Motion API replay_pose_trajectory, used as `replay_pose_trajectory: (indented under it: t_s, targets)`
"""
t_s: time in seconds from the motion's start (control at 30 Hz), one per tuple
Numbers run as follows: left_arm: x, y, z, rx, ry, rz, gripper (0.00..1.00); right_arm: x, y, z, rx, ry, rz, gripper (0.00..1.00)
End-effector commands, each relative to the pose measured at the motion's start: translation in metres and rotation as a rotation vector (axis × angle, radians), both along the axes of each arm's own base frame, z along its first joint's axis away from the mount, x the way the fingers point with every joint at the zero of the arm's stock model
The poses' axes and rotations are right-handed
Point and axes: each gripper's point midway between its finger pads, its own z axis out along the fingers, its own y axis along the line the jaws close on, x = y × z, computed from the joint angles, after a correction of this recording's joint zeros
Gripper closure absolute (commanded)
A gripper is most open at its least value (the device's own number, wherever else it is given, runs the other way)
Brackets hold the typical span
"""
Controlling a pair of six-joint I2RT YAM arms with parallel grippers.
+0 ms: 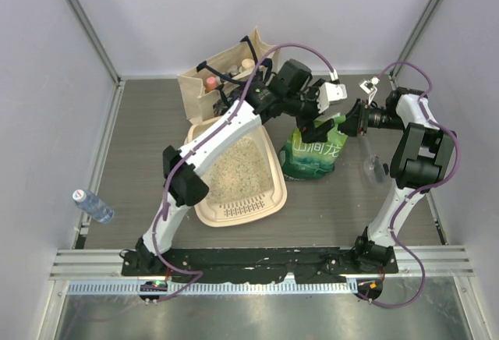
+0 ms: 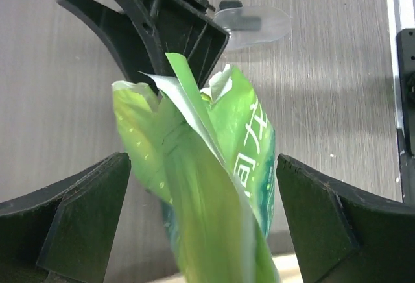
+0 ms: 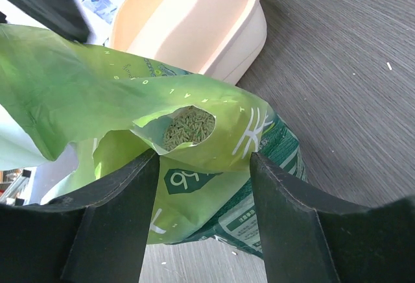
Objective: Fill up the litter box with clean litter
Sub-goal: Close the cat litter bag at the center of the board.
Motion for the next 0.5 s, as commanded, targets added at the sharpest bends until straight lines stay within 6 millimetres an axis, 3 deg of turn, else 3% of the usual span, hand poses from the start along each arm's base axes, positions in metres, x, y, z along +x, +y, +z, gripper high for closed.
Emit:
replay_pose_trajectory:
  t_s: [0.0, 0.1, 0.27, 0.4, 0.47]
  targets:
    - [0.021, -0.033, -0.013, -0.077, 0.045, 0.079, 0.0, -0.017, 0.007, 0.02, 0.055, 0.119, -0.001, 0.37]
    - [0.029, -0.045, -0.02, -0.103, 0.047, 0.084, 0.0, -0.017, 0.007, 0.022, 0.05, 0.105, 0.0, 0.37]
    - [0.024, -0.041, -0.034, -0.053, 0.038, 0.067, 0.04, -0.022, 0.008, 0.025, 0.039, 0.092, 0.002, 0.37]
    - [0.026, -0.029, -0.031, -0.016, 0.005, 0.086, 0.18, -0.027, 0.01, 0.027, 0.043, 0.097, 0.002, 0.37]
    - [0.025, -0.024, -0.025, -0.018, -0.011, 0.072, 0.38, -0.03, 0.01, 0.027, 0.039, 0.092, 0.002, 0.37]
